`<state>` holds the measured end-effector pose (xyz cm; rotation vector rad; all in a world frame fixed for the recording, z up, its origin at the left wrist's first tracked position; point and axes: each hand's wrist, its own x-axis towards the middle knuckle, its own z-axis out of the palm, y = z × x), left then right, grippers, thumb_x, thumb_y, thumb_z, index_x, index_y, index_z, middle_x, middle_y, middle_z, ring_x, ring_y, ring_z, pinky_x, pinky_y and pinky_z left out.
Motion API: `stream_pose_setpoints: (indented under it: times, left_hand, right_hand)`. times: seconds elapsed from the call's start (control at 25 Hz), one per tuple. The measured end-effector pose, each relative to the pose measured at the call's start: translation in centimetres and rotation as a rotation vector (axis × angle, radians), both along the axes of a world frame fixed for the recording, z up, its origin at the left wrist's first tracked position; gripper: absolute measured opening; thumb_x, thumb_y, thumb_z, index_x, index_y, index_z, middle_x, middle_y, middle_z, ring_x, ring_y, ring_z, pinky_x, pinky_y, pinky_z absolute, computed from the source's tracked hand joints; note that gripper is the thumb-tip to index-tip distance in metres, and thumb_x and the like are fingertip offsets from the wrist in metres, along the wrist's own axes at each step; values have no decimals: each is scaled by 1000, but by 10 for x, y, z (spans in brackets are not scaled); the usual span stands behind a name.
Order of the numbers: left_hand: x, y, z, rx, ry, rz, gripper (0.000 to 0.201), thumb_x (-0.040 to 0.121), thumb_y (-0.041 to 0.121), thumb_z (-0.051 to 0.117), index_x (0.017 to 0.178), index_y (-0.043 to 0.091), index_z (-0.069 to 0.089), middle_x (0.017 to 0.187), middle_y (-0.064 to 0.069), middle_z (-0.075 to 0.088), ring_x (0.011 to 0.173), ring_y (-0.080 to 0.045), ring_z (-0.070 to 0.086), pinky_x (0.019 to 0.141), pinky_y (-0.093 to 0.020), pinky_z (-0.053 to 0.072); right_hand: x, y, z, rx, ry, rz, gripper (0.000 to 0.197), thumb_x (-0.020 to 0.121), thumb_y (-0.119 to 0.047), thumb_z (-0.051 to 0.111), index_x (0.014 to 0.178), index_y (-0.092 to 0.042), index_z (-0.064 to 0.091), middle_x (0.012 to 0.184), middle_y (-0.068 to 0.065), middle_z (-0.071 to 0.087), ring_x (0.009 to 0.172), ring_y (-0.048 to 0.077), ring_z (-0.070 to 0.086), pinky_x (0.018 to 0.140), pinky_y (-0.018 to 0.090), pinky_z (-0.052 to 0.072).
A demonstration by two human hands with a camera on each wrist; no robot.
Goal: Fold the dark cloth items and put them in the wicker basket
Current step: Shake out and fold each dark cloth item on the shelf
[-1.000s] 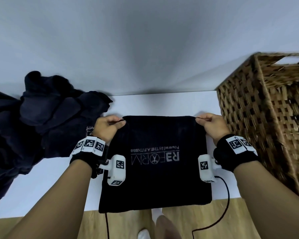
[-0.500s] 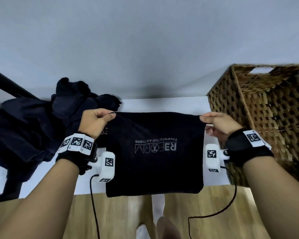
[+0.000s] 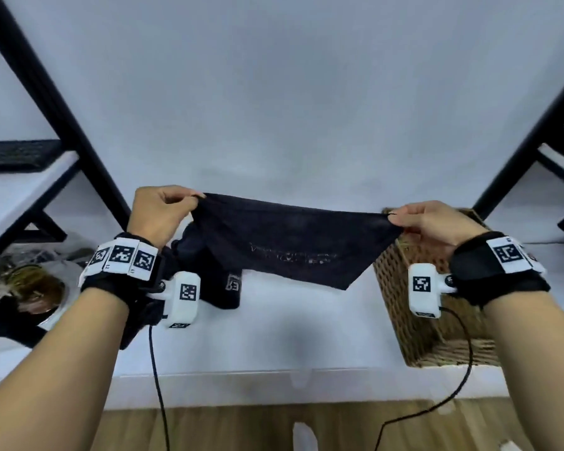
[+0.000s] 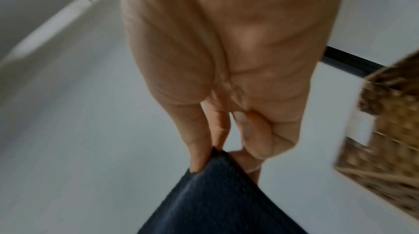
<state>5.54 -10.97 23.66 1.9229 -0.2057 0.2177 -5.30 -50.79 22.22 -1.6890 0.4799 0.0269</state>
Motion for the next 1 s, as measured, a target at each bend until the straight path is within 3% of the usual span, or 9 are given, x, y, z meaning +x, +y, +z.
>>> stream_pose_setpoints:
  times: [0.2,0.28,0.44,0.64,0.76,0.84,0.92,1.0]
  left_hand:
    - [-17,7,62,6,-137,3,20,81,-3,62,85,12,74,60,24,67,57,10,58,63,-3,43]
    - [-20,7,72,26,-162,3,20,80,-2,62,85,13,74,64,25,68,63,9,60,69,-5,47]
    - [-16,11,81,55,-182,31,21,76,5,65,76,24,75,75,18,72,76,-5,66,84,-23,52]
    - [-17,13,88,47,-182,39,26,77,5,64,73,28,74,67,19,70,66,3,61,79,-22,50]
    - [-19,15,88,61,-161,18,30,77,3,64,69,30,75,66,18,70,62,5,59,76,-19,48]
    - [-20,14,87,92,-142,4,26,78,3,64,73,26,75,64,19,69,59,6,58,76,-20,46]
    - [-21,12,85,110,-130,-13,23,79,3,64,77,23,75,65,19,69,59,6,58,77,-20,46]
    - [-23,11,84,113,-134,-25,23,80,2,64,78,23,74,65,20,69,59,6,58,76,-17,46]
  right_hand:
    - [-20,0,59,-117,-120,34,10,88,-6,63,81,-9,69,77,7,65,64,13,52,44,16,35]
    - [-23,3,71,-145,-163,51,11,88,-4,62,81,-10,68,79,5,65,67,12,52,49,18,35]
    - [-25,8,87,-164,-318,-34,14,86,-6,66,81,-19,66,80,-5,67,72,8,60,63,23,40]
    - [-22,16,95,-130,-460,-80,24,80,2,67,82,-22,66,84,-3,62,79,13,57,66,26,42]
    - [-20,16,98,-315,-413,-25,35,79,8,65,100,-20,67,96,-3,66,78,9,58,67,17,42]
    - [-18,15,97,-484,-313,68,39,79,8,62,108,-17,66,100,0,68,85,11,62,74,16,45]
    - [-18,16,94,-649,-231,145,33,79,5,59,101,-18,69,96,1,69,92,17,64,81,22,46]
    - [-20,18,92,-733,-219,157,26,80,1,57,87,-21,69,90,-1,70,90,18,65,80,25,49]
